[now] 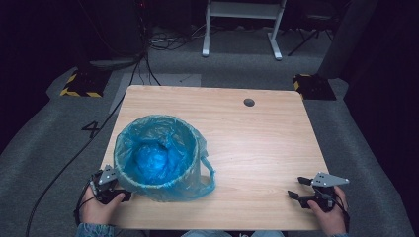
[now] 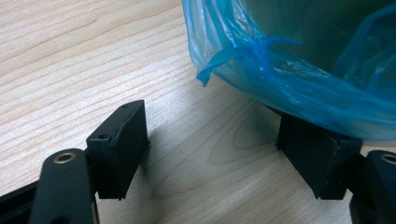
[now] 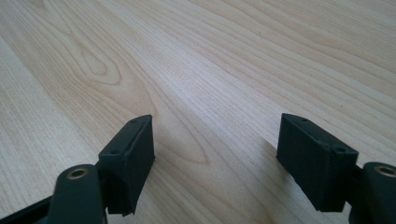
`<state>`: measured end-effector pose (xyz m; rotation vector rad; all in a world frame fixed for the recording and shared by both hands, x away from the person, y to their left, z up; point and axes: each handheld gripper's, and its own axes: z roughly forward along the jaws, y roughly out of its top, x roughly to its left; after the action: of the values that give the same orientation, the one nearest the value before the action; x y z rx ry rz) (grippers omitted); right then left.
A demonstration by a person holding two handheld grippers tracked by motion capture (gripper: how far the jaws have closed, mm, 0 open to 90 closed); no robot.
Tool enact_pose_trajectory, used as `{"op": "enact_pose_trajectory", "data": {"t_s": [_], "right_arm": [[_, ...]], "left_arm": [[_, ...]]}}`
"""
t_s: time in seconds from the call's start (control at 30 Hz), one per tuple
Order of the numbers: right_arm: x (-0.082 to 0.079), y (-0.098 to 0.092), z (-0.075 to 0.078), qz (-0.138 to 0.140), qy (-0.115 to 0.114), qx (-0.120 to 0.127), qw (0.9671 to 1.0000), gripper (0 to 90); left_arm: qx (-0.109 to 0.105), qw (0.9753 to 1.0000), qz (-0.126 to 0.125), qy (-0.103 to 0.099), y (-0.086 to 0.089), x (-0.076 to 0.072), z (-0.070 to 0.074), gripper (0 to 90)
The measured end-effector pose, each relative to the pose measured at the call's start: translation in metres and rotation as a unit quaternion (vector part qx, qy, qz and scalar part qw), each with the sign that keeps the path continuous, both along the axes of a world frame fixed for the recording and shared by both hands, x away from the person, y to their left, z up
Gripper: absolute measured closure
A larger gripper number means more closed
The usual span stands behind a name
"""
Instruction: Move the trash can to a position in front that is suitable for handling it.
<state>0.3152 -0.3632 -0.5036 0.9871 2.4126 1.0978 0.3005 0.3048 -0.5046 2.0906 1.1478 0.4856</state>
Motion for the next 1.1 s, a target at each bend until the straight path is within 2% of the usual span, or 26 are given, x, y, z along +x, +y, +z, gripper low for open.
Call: {"op": "enact_pose_trajectory", "data": {"t_s": [0.2,0.27,0.33,0.37,0.4,0.47,0.53,0.57,0.6,0.63,0.77,0.8,0.83,0.87,0.9,0.93,0.97,1.0,1.07,1.1], "right_arm": [[0.0,0.0,0.0,0.0,0.0,0.0,1.0,27.4],[0.0,0.0,0.0,0.0,0.0,0.0,1.0,27.4],[0.0,0.0,0.0,0.0,0.0,0.0,1.0,27.4],[0.0,0.0,0.0,0.001,-0.002,-0.001,1.0,27.6],[-0.001,0.0,0.0,0.001,-0.002,-0.002,1.0,27.7],[0.0,0.0,0.0,0.001,-0.001,-0.001,1.0,27.7],[0.0,0.0,0.0,0.0,0.0,0.0,1.0,27.6],[0.0,0.0,0.0,0.001,0.0,0.0,1.0,27.6],[0.0,0.0,0.0,0.001,0.0,0.0,1.0,27.6],[0.0,0.0,0.0,0.0,0.0,0.0,1.0,27.6],[0.0,0.0,0.0,0.0,0.0,0.0,1.0,27.6],[0.0,0.0,0.0,0.0,0.0,0.001,1.0,27.6],[0.0,0.0,0.0,0.0,0.0,0.0,1.0,27.6],[0.0,0.0,0.0,0.0,0.0,0.0,1.0,27.6],[0.0,0.0,0.0,0.001,0.0,0.0,1.0,27.6],[0.0,0.0,0.0,0.001,0.0,0.0,1.0,27.6],[0.0,0.0,0.0,0.001,0.0,0.0,1.0,27.6],[0.0,0.0,0.0,0.001,0.0,0.0,1.0,27.6],[0.0,0.0,0.0,0.001,0.0,0.0,1.0,27.6],[0.0,0.0,0.0,0.001,0.0,0.0,1.0,27.6]], "left_arm": [[0.0,1.0,-0.004,0.003,-0.002,0.001,0.0,19.2],[-0.004,1.0,0.005,0.002,-0.002,0.001,0.0,20.3],[-0.005,0.9999,0.011,0.003,-0.001,0.001,0.001,25.4],[-0.01,0.9997,0.02,0.003,0.002,0.0,0.004,30.7],[-0.019,0.9993,0.031,-0.005,0.005,-0.001,0.007,33.4],[-0.024,0.9989,0.039,-0.009,0.007,-0.001,0.01,30.2],[-0.035,0.9979,0.052,-0.019,0.012,-0.002,0.015,32.9],[-0.046,0.9965,0.068,-0.019,0.018,-0.002,0.018,32.6],[-0.046,0.9965,0.068,-0.019,0.018,-0.002,0.018,32.7],[-0.051,0.9954,0.079,-0.02,0.022,-0.002,0.02,32.8],[-0.066,0.9941,0.084,-0.022,0.023,0.001,0.02,32.8],[-0.08,0.9931,0.083,-0.024,0.018,0.006,0.018,32.8],[-0.082,0.993,0.081,-0.026,0.015,0.008,0.018,32.8],[-0.084,0.9926,0.08,-0.034,0.012,0.01,0.018,32.9],[-0.084,0.9926,0.08,-0.034,0.012,0.01,0.018,33.0],[-0.095,0.9886,0.089,-0.075,0.007,0.01,0.019,32.9],[-0.095,0.9886,0.089,-0.075,0.007,0.01,0.019,32.8],[-0.095,0.9867,0.092,-0.095,0.002,0.009,0.022,33.2],[-0.079,0.9877,0.085,-0.105,-0.005,0.007,0.023,39.8],[-0.079,0.9877,0.085,-0.105,-0.005,0.007,0.023,40.2]]}}
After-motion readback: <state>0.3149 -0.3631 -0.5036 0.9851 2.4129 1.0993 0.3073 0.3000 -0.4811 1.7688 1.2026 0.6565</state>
